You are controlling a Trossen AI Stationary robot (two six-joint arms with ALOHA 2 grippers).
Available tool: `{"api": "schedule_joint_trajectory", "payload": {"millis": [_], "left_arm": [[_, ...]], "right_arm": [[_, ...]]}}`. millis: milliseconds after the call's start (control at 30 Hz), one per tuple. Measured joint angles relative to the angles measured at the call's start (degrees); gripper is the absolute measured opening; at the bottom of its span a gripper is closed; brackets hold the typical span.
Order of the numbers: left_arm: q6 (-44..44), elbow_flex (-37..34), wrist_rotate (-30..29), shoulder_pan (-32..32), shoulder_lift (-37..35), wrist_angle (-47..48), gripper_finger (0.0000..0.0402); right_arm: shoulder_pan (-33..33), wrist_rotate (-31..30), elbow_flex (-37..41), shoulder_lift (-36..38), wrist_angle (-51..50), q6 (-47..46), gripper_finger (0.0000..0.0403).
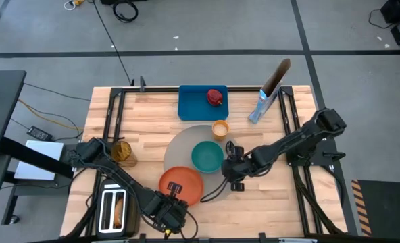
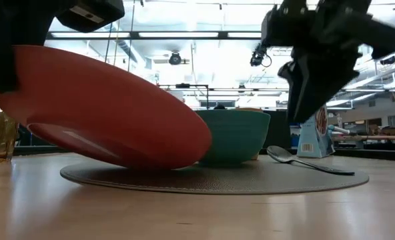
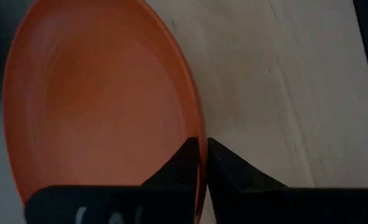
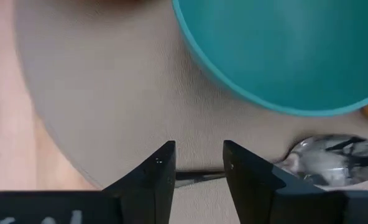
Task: Arrange a breakfast setting
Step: Put the orange plate on the bottom left of the gray table mat, then put the red apple on the top left of the gray table mat
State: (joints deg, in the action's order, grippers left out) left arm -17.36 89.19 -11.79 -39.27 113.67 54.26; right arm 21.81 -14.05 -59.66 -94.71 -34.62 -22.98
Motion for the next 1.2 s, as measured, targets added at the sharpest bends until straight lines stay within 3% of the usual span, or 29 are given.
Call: {"api": "schedule_joint_trajectory", "payload": {"millis": [367,867,967,1067,1200], "left_arm": [[0.3,0.0,0.2,0.3,0.0,-1.1,0.0104],[0.1,0.0,0.1,1.4,-0.1,3.1,0.0109],[0.5,0.0,0.0,2.8,-0.1,3.1,0.0109],[0.6,-0.1,0.0,4.4,-0.7,3.2,0.0109],[1.7,0.1,-0.4,5.7,-3.7,1.7,0.0109]], "right_arm": [[-3.7,0.3,0.0,-2.3,3.6,-0.1,0.0158],[-6.7,0.4,-0.1,-2.2,5.7,-0.4,0.0157],[-6.8,1.3,-2.1,-2.2,2.0,0.4,0.0157],[-6.4,1.7,-5.9,-1.4,-7.8,1.0,0.0157],[-5.3,-3.1,-10.0,1.4,-18.4,2.0,0.0156]]}}
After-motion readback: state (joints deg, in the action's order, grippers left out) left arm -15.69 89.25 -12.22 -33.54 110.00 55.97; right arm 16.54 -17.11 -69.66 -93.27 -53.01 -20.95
